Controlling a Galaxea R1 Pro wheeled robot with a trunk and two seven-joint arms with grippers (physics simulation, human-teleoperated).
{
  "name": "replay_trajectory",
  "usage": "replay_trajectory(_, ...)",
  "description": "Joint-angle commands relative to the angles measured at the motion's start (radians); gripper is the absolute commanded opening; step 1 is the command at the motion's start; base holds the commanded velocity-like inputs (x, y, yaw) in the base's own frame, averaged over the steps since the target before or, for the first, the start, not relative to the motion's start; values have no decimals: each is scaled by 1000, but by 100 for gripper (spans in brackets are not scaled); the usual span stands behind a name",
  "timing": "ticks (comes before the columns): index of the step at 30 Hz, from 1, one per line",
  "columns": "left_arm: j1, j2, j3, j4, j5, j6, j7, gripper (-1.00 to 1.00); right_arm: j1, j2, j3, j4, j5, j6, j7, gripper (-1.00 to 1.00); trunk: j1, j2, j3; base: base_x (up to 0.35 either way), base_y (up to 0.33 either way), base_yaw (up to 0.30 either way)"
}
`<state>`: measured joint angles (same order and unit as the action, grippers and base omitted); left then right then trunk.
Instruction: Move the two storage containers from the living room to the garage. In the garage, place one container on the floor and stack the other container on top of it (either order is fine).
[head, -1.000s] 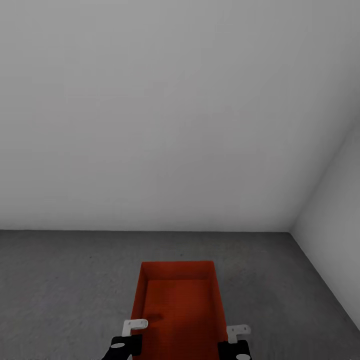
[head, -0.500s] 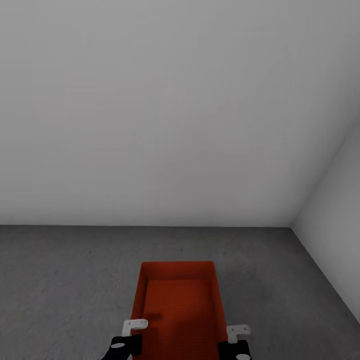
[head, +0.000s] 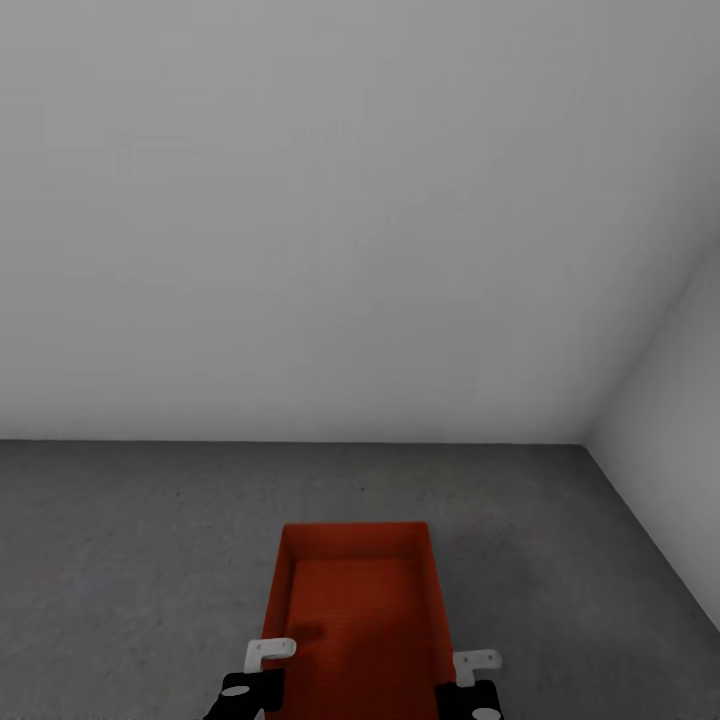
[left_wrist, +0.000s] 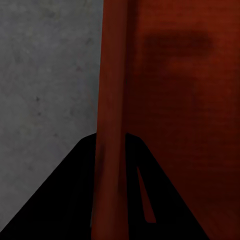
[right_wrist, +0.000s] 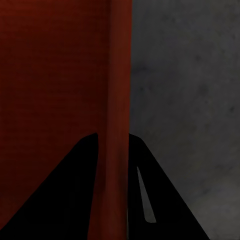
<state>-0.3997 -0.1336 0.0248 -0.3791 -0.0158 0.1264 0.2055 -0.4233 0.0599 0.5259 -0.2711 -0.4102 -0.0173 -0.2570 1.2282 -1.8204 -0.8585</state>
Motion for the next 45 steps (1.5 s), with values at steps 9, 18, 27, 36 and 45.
replay_trajectory(9, 1, -6, -88, 3, 17, 5, -2, -100, -2, 0, 0, 0, 5, -4, -9, -100, 34, -64, -43, 0, 0, 0)
replay_trajectory(18, 1, -6, -88, 3, 16, 4, -1, -100, -2, 0, 0, 0, 5, -4, -8, -100, 69, -127, -86, 0, 0, 0)
replay_trajectory(27, 1, -7, -88, 3, 17, 4, -1, -100, -2, 0, 0, 0, 5, -4, -8, -100, 103, -190, -128, 0, 0, 0)
replay_trajectory(36, 1, -7, -88, 3, 16, 4, -1, -100, -2, 0, 0, 0, 5, -4, -8, -100, 138, -253, -171, 0, 0, 0)
replay_trajectory(45, 1, -8, -88, 3, 17, 5, -1, -100, -2, 0, 0, 0, 7, -4, -8, -100, 146, -267, -184, 0, 0, 9)
